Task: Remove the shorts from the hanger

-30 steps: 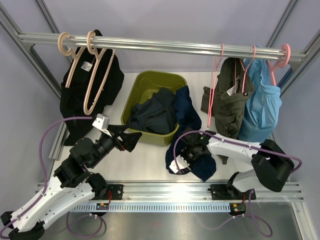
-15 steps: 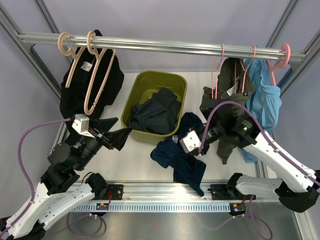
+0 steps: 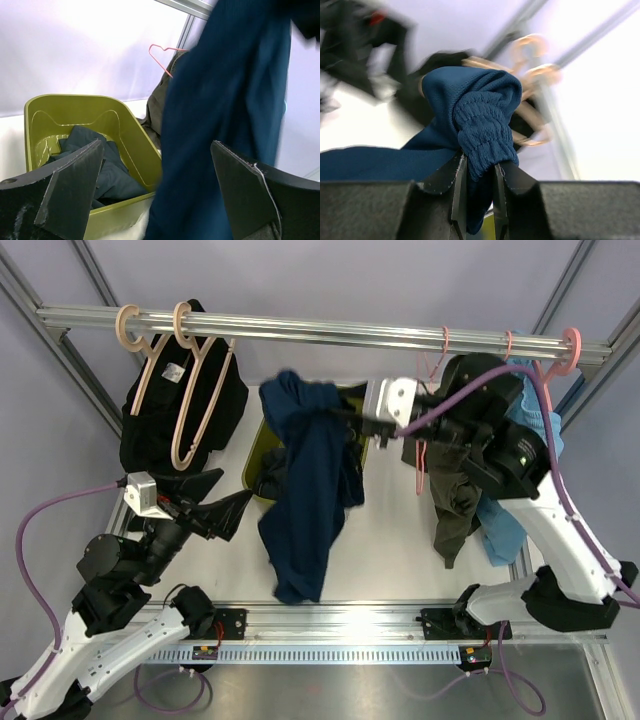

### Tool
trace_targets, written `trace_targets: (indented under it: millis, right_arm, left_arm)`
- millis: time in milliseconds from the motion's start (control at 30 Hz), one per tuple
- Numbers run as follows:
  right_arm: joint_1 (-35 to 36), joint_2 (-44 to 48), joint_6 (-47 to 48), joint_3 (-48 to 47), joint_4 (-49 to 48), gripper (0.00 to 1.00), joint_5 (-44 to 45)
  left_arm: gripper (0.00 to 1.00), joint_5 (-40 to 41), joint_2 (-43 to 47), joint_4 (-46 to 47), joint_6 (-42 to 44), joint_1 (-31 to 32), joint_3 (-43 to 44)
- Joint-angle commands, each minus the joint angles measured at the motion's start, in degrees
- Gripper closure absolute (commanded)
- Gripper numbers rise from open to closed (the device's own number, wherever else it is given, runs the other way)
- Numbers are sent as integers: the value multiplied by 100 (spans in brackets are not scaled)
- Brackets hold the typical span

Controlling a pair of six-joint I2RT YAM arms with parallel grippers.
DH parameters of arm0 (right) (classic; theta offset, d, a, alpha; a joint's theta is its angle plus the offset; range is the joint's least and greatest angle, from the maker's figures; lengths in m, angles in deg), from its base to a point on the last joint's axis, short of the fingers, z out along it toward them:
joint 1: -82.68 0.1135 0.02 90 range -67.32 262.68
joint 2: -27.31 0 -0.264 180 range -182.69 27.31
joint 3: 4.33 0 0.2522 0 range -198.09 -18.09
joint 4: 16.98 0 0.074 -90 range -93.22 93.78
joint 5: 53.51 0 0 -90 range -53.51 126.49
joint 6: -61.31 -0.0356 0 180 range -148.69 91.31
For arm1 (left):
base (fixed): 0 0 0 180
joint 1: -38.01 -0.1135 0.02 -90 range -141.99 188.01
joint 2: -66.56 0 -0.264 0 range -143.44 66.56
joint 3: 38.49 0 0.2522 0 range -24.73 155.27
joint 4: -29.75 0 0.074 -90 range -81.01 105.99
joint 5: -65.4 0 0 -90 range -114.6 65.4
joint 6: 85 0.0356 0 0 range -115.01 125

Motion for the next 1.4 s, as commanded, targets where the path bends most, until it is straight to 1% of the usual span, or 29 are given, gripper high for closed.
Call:
trace_targets:
  millis: [0,33,67,100,233,367,567,667,700,767,800,867,900,967,1000,1067,1233,1300,1333,1367]
  right_arm:
    - [-203,-666,160,-1042,-1204,100,850]
    - [-282,-861,203,-1637,-1213,100,894]
    - [-457,-1045,212,-1964,-1213,100,938]
    - [-546,-1395,204,-2577,-1231,100,999]
    - [-871,-2039,256,-3556,-1371,100,1034]
    - [-951,-2137,458,-3524,-1836,100,1079]
    - [-1021,-2120,476,-3208,-2013,100,1052]
    - [-1013,-1883,467,-2594,-2109,100,763]
    - [-1021,-1717,467,-2139,-2153,100,693]
    - [-1021,-1566,485,-1724,-2206,100,561]
    - [-1021,-1453,476,-1382,-2198,100,551]
    - [-1021,-1346,468,-1082,-2163,100,525]
    - [-1021,-1233,476,-732,-2162,100,516]
    - [-1021,-1092,590,-361,-2162,100,394]
    - [-1013,-943,695,102,-2223,100,376]
    - [-1012,-819,775,509,-2259,100,358]
    - [-1012,-590,1029,1625,-2075,100,691]
    - [-1012,-573,1004,2151,-1970,100,1060]
    - [-1012,-590,1012,2267,-1830,100,1131]
    - [-1012,-625,1012,2338,-1350,100,1218]
  left_arm:
    - [7,124,38,377,53,4,-25]
    - [7,107,47,377,36,4,-34]
    - [7,107,56,369,27,4,-43]
    - [7,107,73,360,27,4,-52]
    - [7,116,152,281,-8,4,-96]
    - [7,133,231,245,-17,4,-148]
    - [6,133,258,272,-52,4,-245]
    - [6,107,240,289,-61,4,-271]
    - [6,107,240,307,-70,4,-289]
    - [6,98,232,298,-78,4,-306]
    - [6,89,240,281,-78,4,-307]
    - [6,89,249,272,-96,4,-324]
    - [6,89,249,263,-96,4,-333]
    - [6,80,258,254,-114,4,-359]
    - [5,80,258,254,-122,4,-368]
    - [5,89,240,254,-122,4,-377]
    - [5,80,144,245,-114,4,-351]
    - [5,80,109,219,-114,4,-342]
    - [5,80,100,219,-140,4,-350]
    - [5,80,65,210,-140,4,-350]
